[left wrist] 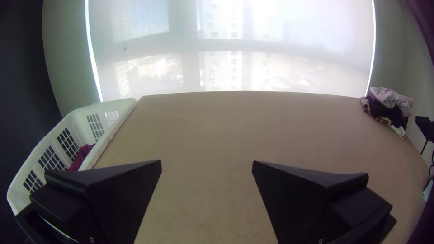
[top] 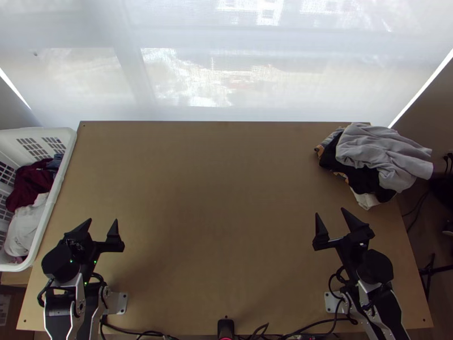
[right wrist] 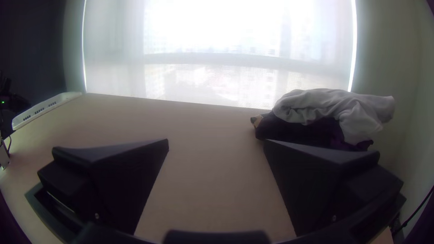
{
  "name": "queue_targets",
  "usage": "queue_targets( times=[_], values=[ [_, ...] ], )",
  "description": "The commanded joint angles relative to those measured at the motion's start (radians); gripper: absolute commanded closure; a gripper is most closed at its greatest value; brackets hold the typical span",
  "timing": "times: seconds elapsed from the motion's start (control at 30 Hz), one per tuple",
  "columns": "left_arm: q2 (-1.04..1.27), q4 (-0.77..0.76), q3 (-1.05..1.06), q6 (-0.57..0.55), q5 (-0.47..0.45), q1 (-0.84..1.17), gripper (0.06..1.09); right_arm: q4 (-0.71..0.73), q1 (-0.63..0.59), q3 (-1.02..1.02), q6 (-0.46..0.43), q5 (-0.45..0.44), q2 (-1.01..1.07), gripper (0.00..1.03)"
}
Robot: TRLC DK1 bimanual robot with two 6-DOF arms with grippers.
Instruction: Fold the t-shirt
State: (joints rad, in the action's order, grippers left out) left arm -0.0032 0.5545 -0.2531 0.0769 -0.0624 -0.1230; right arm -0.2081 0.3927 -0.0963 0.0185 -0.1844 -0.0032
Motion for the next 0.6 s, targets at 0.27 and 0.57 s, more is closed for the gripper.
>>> queue_targets(
  times=[0.27, 0.57],
  values=[
    [0.0, -0.001, 0.0, 0.001, -0.001, 0.0, 0.11, 0.199, -0.02, -0.134, -0.195, -0.009, 0.014, 0.07],
    [0.0, 0.002, 0.0, -0.042, -0.004, 0.042, 0.11, 0.282, -0.025, -0.384, -0.342, -0.176, 0.169, 0.05]
  ],
)
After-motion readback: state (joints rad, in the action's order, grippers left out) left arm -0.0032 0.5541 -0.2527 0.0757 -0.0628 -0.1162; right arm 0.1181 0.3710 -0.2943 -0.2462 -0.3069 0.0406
